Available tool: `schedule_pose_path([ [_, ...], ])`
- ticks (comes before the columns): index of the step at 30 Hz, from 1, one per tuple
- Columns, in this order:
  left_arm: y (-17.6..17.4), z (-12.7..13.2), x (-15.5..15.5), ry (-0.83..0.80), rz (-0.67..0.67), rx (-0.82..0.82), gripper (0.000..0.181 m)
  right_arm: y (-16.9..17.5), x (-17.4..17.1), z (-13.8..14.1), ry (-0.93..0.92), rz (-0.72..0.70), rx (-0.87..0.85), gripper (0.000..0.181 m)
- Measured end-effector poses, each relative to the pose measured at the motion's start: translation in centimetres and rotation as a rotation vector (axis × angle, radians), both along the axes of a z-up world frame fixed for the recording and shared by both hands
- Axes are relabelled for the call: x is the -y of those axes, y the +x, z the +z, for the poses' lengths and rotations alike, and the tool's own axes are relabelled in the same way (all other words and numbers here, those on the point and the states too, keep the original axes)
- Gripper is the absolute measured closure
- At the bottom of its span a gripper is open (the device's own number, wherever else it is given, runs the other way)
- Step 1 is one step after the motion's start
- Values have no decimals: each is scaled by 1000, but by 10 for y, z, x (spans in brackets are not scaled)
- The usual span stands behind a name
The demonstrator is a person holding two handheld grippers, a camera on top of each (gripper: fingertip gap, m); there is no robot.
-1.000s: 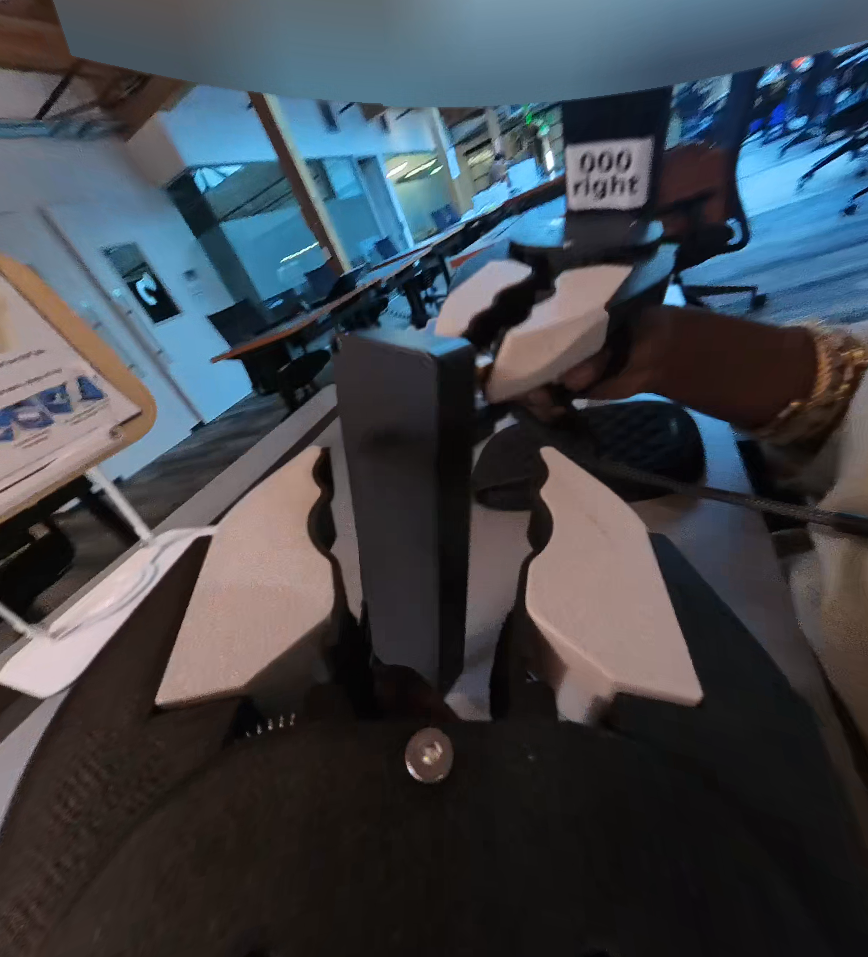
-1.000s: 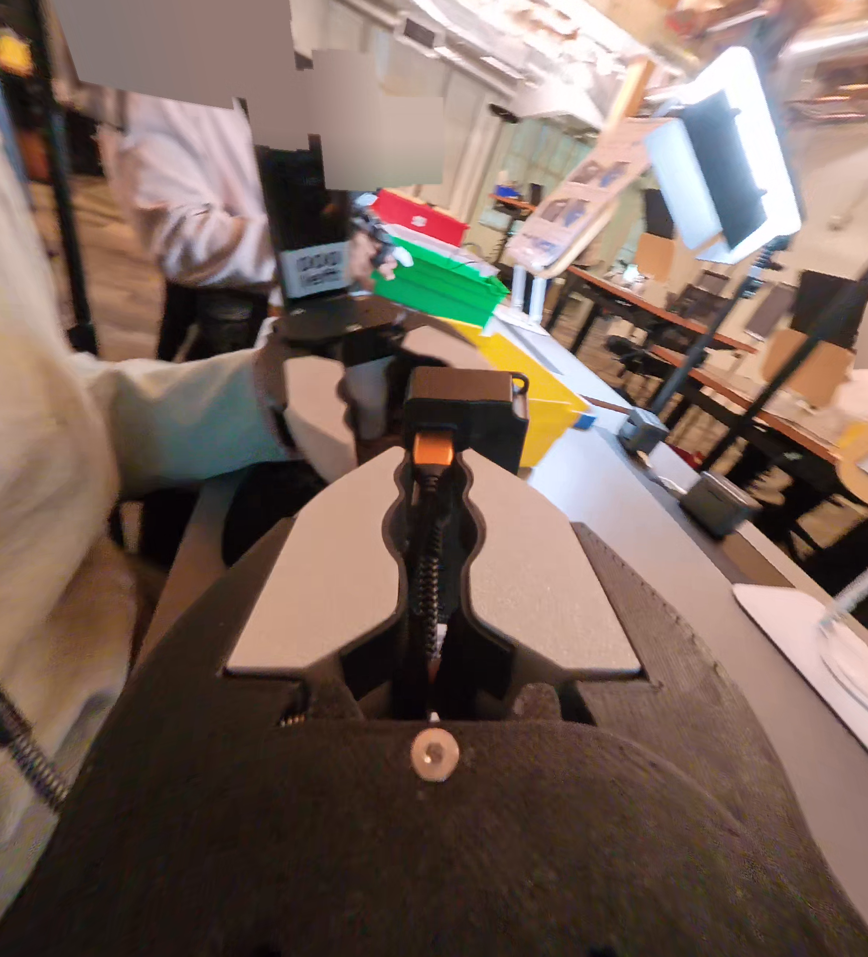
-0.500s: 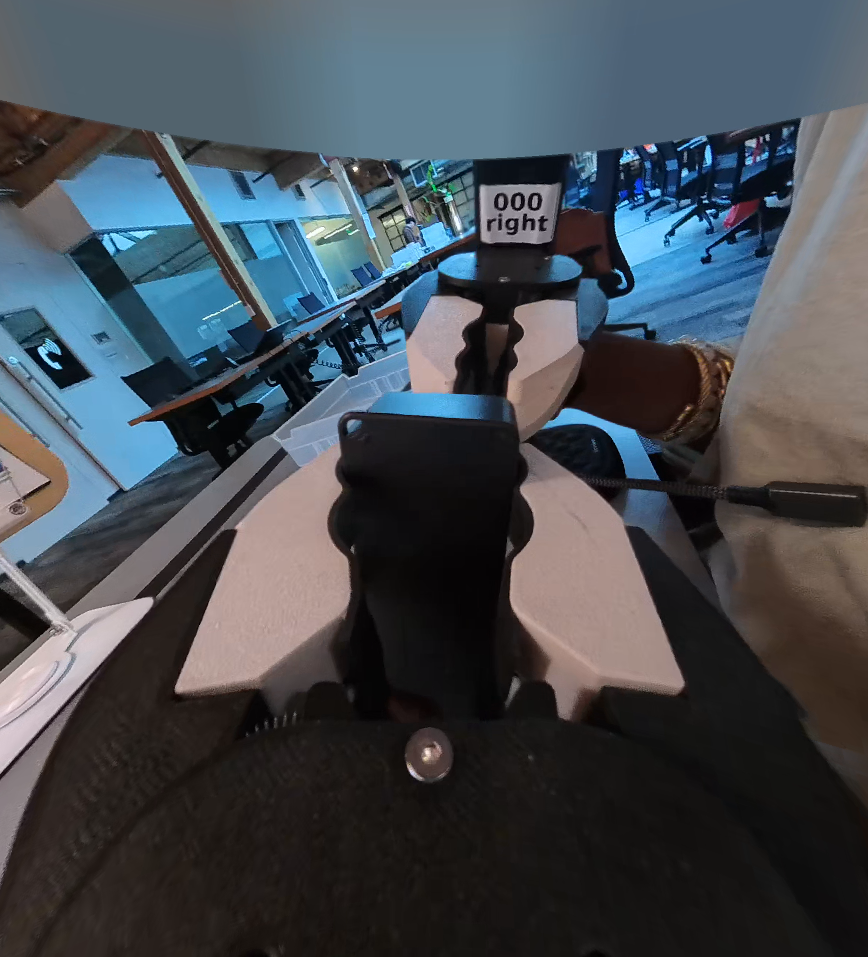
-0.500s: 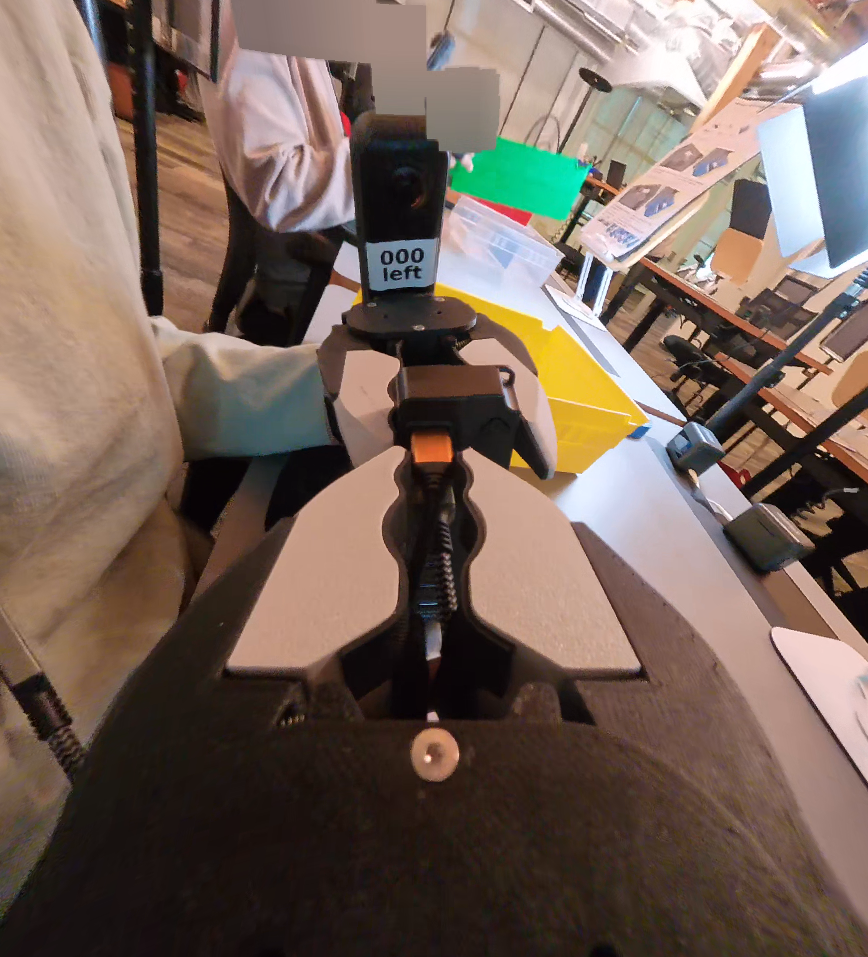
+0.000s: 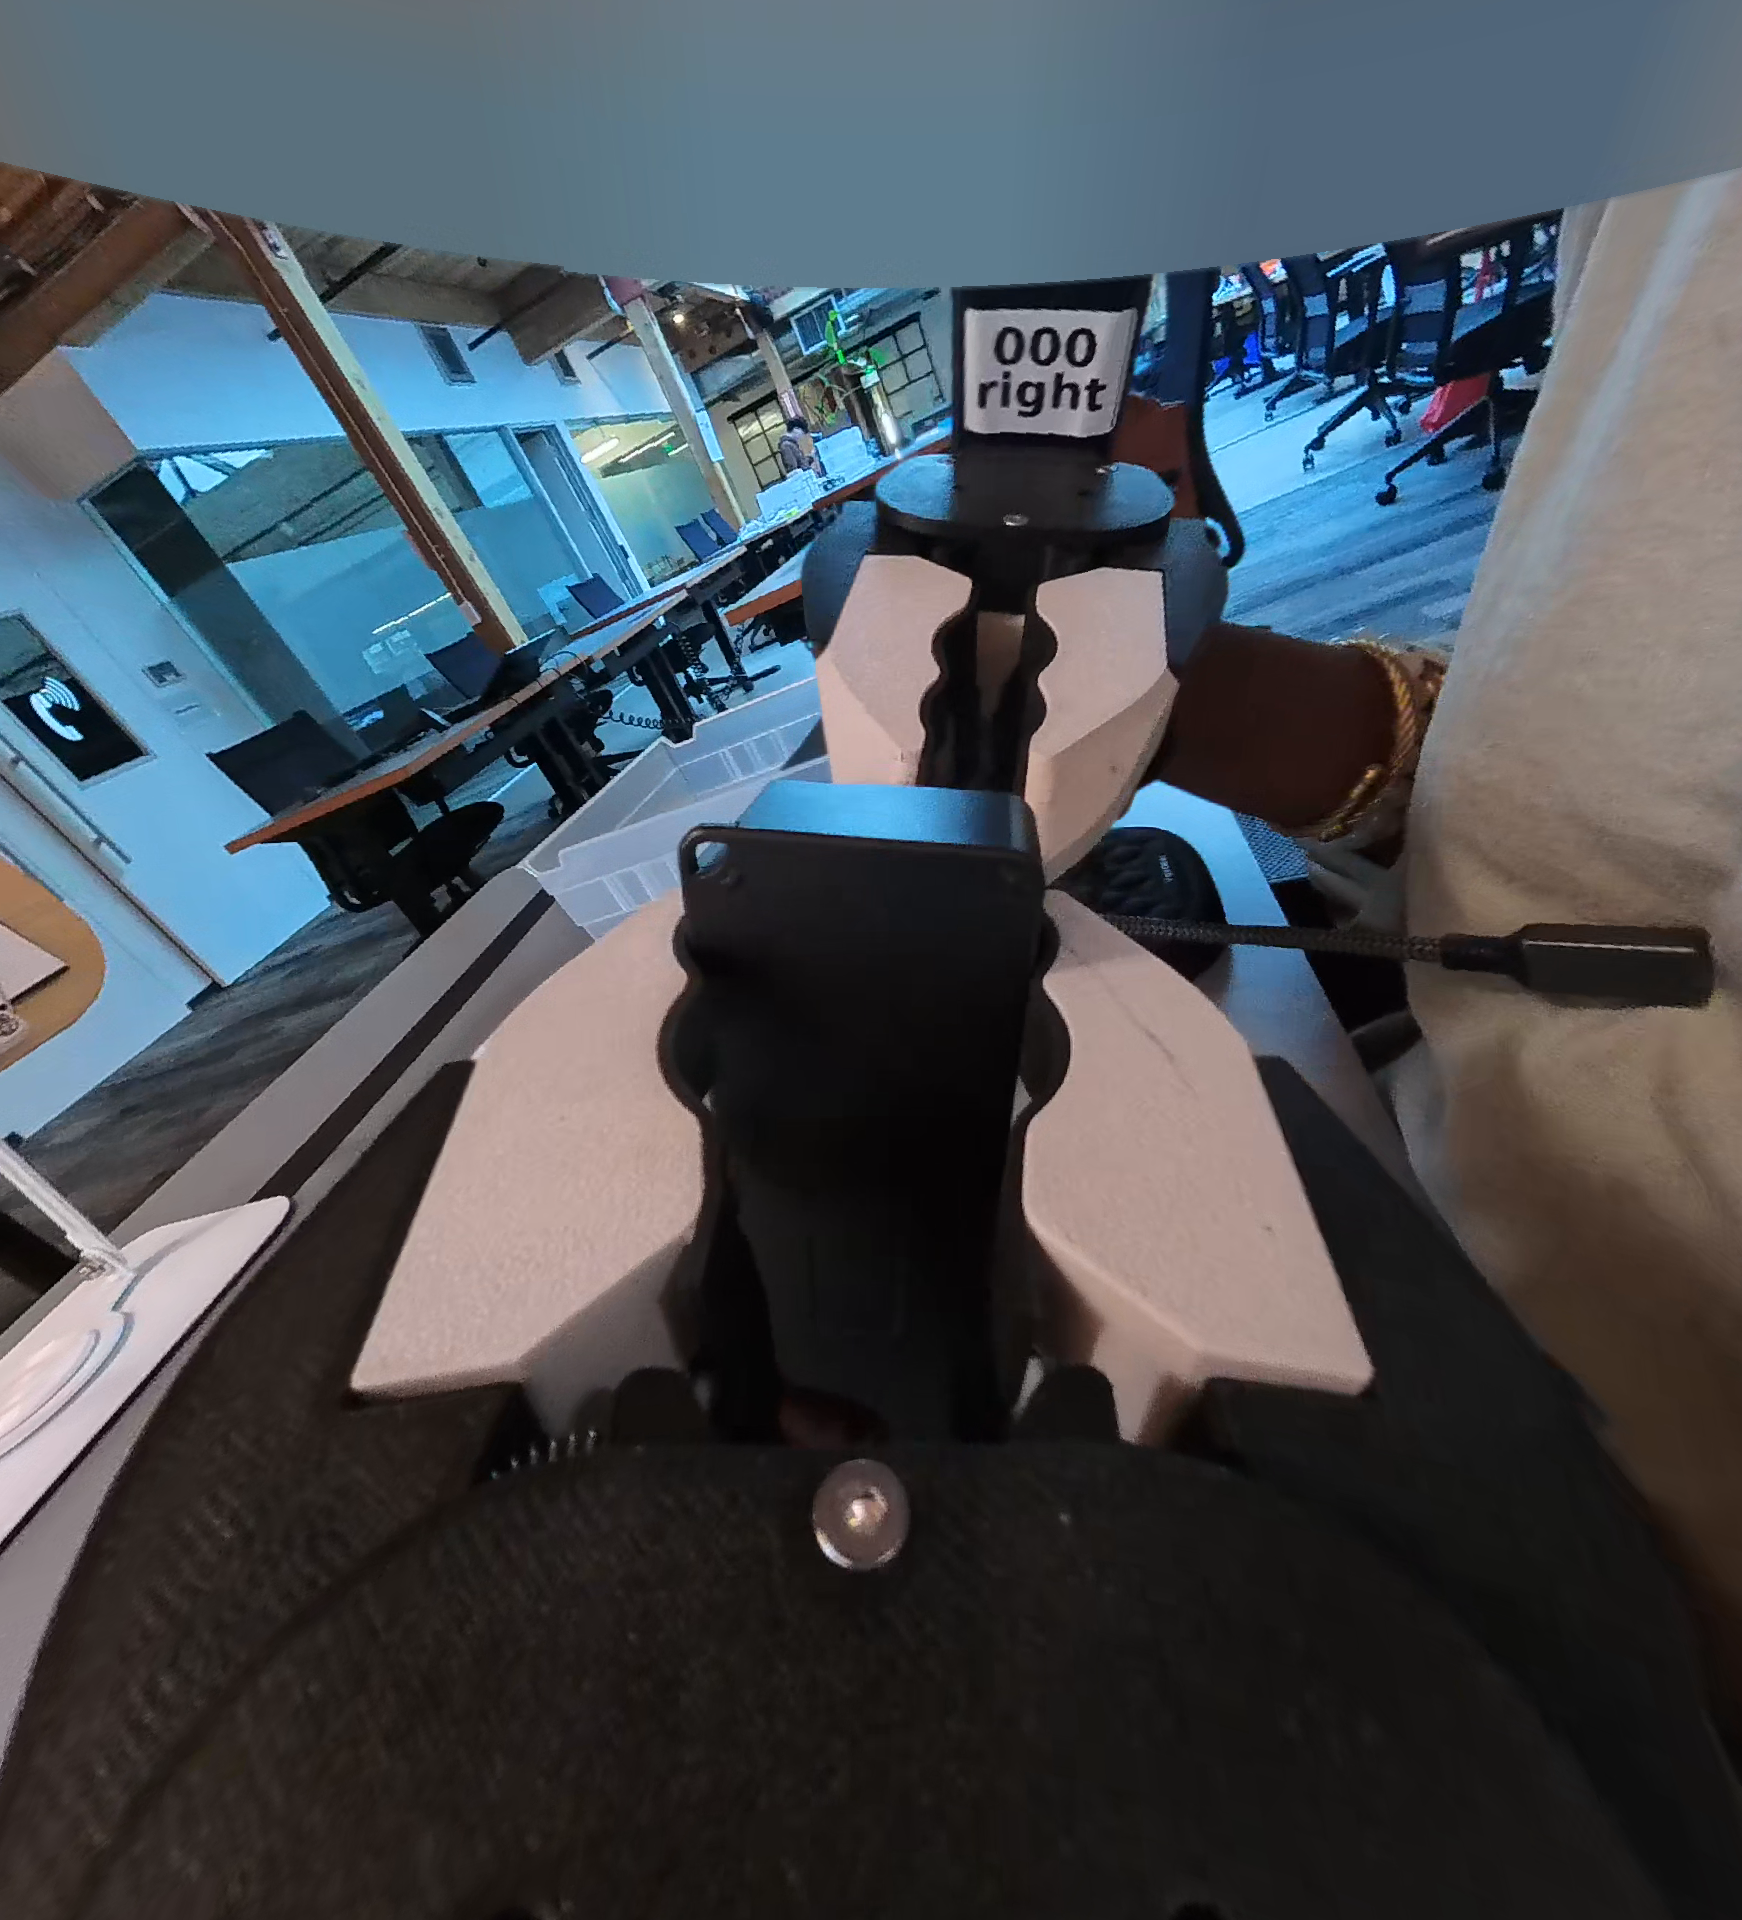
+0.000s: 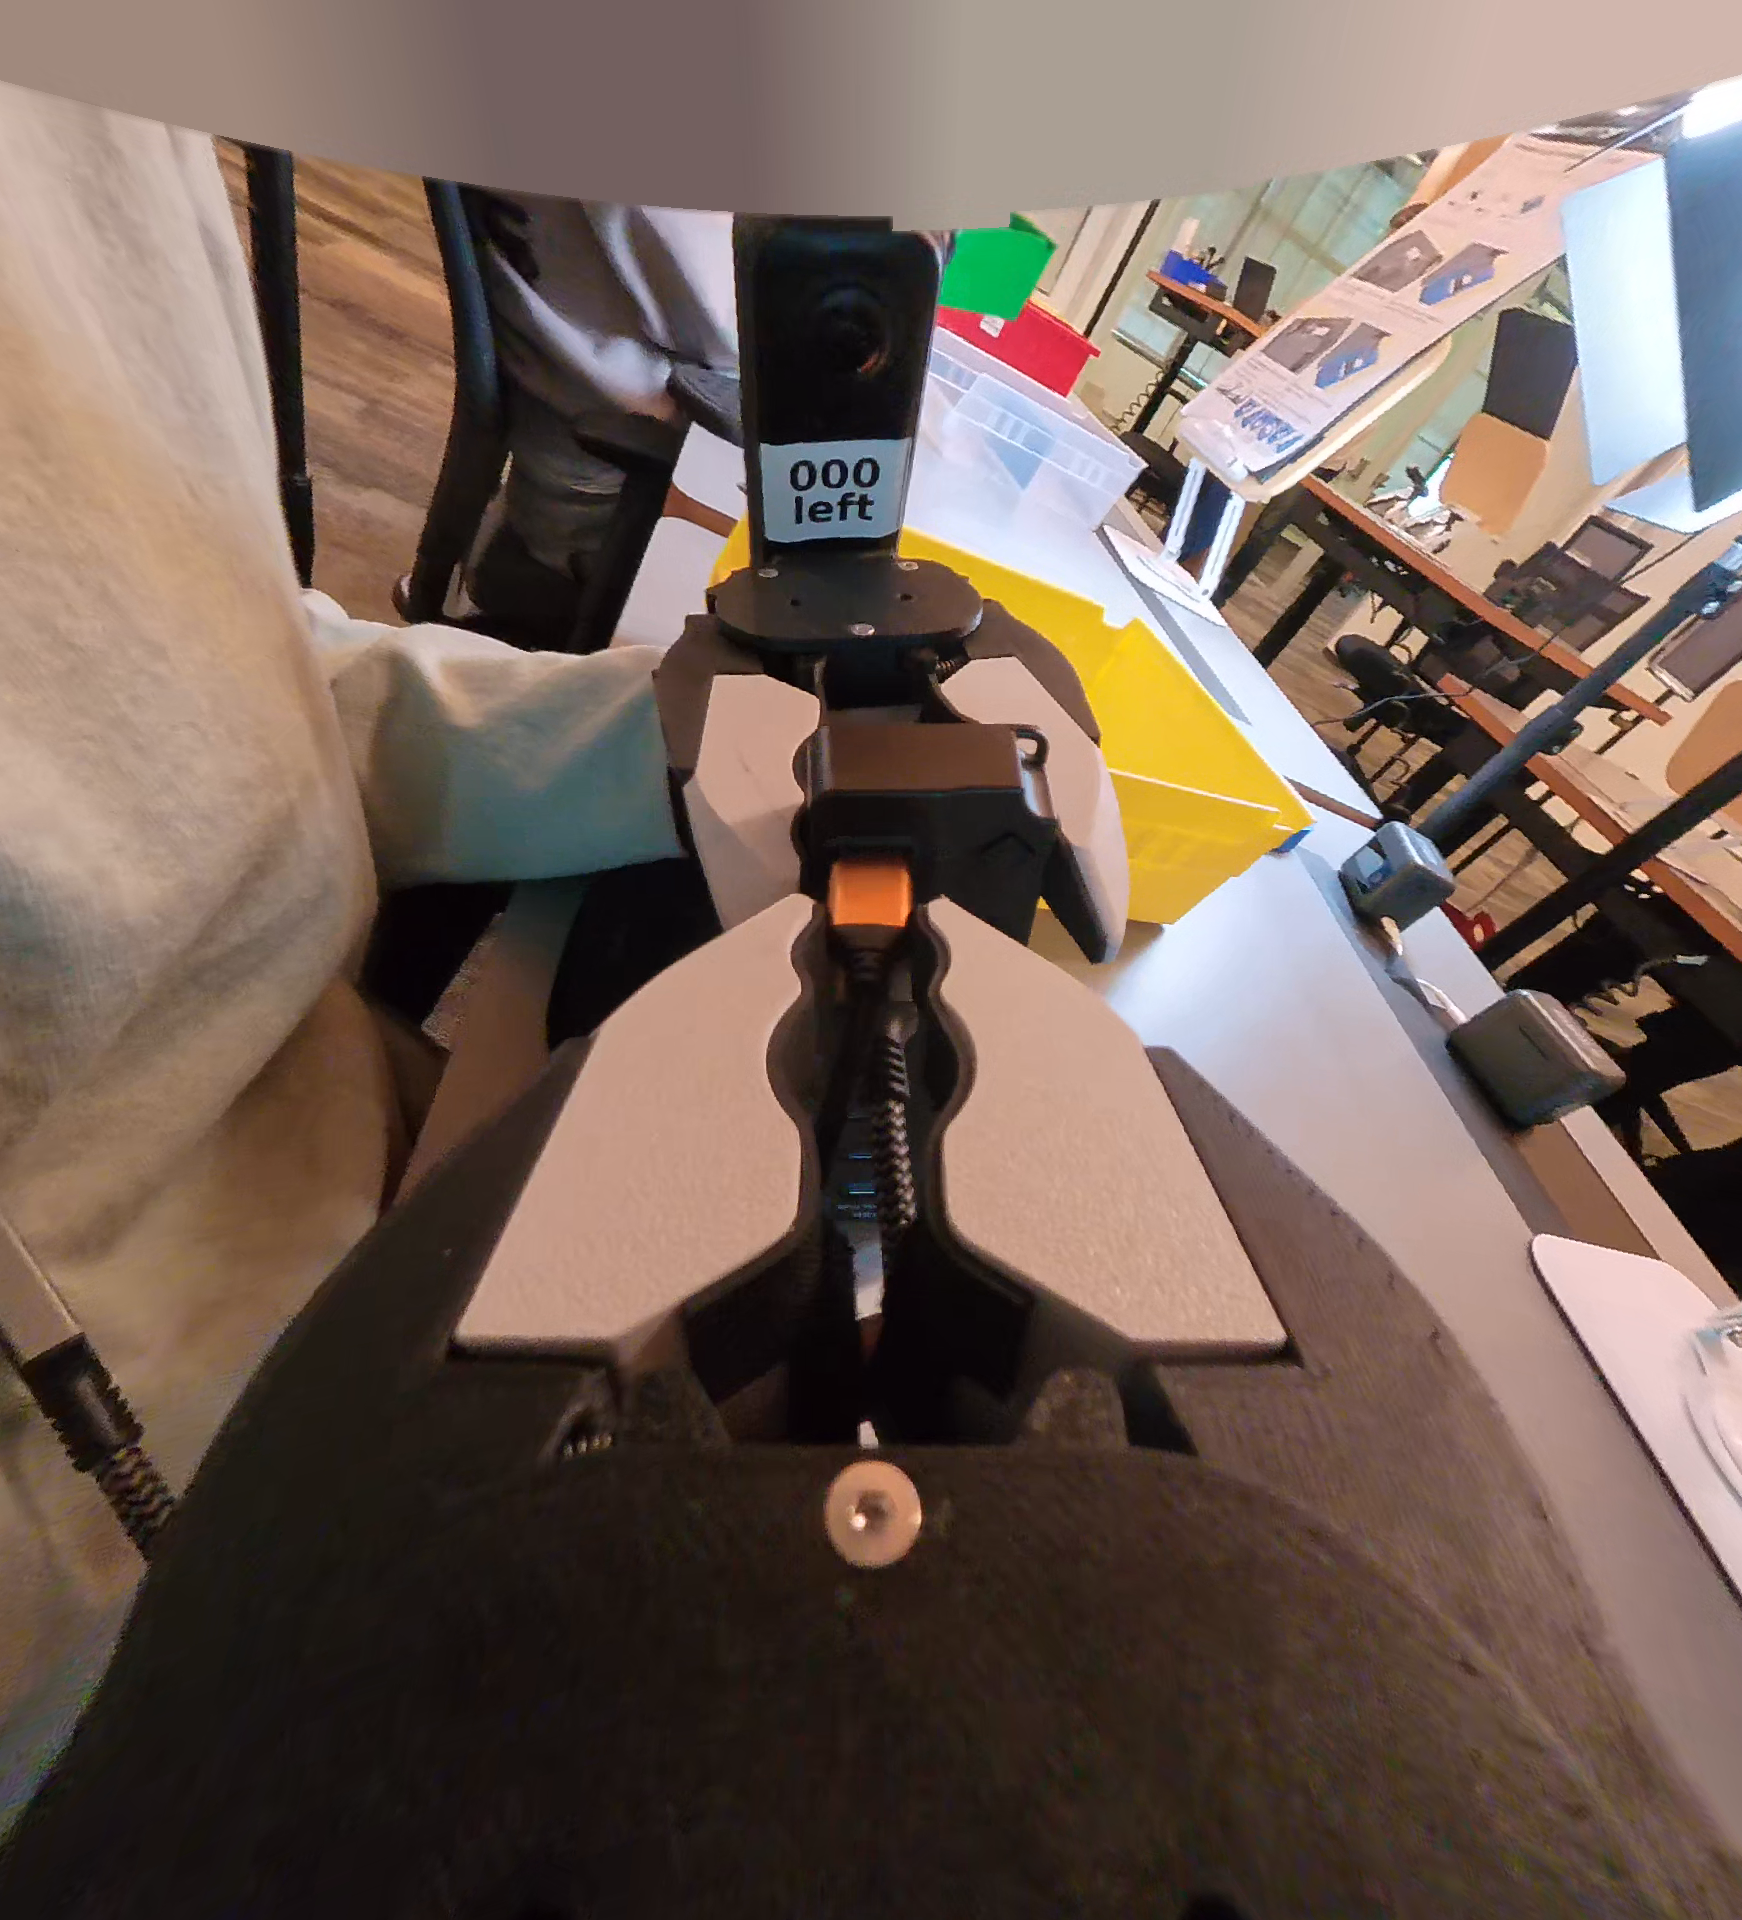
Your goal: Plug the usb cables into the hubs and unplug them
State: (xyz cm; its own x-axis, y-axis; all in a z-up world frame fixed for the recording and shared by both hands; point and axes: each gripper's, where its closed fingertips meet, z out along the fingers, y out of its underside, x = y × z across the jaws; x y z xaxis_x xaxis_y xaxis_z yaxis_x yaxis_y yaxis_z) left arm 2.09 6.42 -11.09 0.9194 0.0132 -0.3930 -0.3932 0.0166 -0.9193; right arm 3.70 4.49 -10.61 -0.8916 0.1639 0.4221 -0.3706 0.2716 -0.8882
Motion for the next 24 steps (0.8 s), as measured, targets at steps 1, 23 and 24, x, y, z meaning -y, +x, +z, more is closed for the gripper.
schedule_pose_path([
  [1,1,-1,0,-5,-7,-5,124,2,0,-1,0,12,7,166],
  [23,0,1,10,57,10,6,124,-16,-252,191,-976,-607,-328,166],
  [24,1,1,9,55,8,4,124,-10,-264,203,-1008,-618,-367,166],
])
